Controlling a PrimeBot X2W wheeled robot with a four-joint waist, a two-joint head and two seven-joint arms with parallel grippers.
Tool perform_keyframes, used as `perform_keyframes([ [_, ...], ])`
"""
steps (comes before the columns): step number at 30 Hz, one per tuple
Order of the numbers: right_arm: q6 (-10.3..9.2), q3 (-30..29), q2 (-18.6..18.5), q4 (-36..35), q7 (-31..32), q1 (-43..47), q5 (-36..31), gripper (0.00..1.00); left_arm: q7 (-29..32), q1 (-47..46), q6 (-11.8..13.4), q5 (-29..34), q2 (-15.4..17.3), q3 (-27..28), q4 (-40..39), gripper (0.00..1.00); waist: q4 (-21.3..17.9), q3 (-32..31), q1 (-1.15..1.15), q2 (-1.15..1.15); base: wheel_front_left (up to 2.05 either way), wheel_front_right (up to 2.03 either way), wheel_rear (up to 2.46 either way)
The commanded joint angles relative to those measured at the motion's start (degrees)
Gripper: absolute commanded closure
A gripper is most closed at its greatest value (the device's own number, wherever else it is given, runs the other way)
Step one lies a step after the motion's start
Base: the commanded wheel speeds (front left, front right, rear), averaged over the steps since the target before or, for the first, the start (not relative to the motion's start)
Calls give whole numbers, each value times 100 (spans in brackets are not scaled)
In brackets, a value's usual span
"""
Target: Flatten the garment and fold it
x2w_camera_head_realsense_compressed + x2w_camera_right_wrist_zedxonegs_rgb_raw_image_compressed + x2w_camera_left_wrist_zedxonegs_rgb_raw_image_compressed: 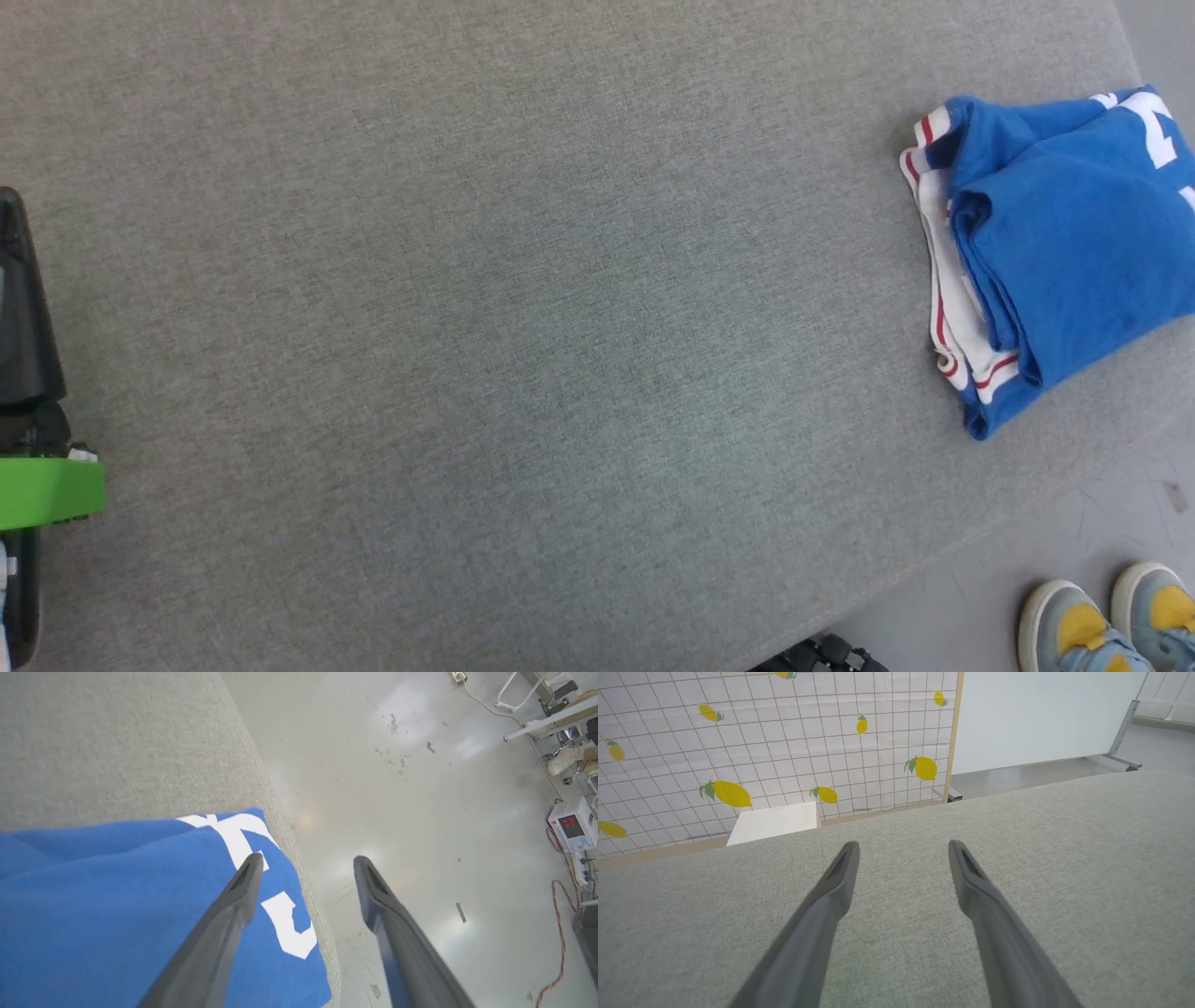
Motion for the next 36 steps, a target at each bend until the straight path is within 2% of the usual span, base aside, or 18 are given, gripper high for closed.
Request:
perform_keyframes([
  [1, -11, 3, -10, -100, -194, -152, 59, 0, -75, 0, 34, 28, -42, -45, 36, 0, 66, -116, -1, 0, 0, 0, 0],
  [6, -11, 329, -97, -841, -869, -241, 536, 0, -355, -104, 55, -46, -274, -227, 348, 0, 275, -517, -1, 0, 0, 0, 0],
  [10, -11, 561, -180, -1754, -1398, -174, 858, 0, -699, -170, 63, -149, -536, -367, 725, 0, 542, -1022, -1, 0, 0, 0, 0],
  [13, -11, 617, -94, -2371, -1636, -29, 1009, 0, -961, -215, 62, -234, -736, -459, 1050, 0, 810, -1415, -1, 0, 0, 0, 0],
  [19, -11, 581, 731, -3525, -1617, 582, 879, 0, -1258, -281, 84, -342, -1024, -570, 1606, 0, 1343, -2070, -1, 0, 0, 0, 0],
  [23, -11, 641, 1408, -3933, -1684, 1048, 714, 0, -1348, -351, 86, -362, -1148, -649, 1912, 0, 1666, -2368, -1, 0, 0, 0, 0],
  [27, -11, 594, 2071, -4017, -1908, 1507, 544, 0, -1430, -486, 123, -347, -1324, -757, 2167, 0, 1957, -2605, -1, 0, 0, 0, 0],
  [29, -11, 592, 2288, -3969, -2069, 1750, 433, 0, -1461, -529, 131, -318, -1388, -814, 2297, 0, 2078, -2707, -1, 0, 0, 0, 0],
  [32, -11, 581, 2488, -3718, -2497, 2154, 276, 0, -1519, -576, 178, -274, -1528, -855, 2512, 0, 2255, -2862, -1, 0, 0, 0, 0],
  [36, -11, 604, 2530, -3438, -2786, 2623, 306, 0, -1555, -529, 159, -209, -1662, -944, 2720, 0, 2391, -3040, -1, 0, 0, 0, 0],
])
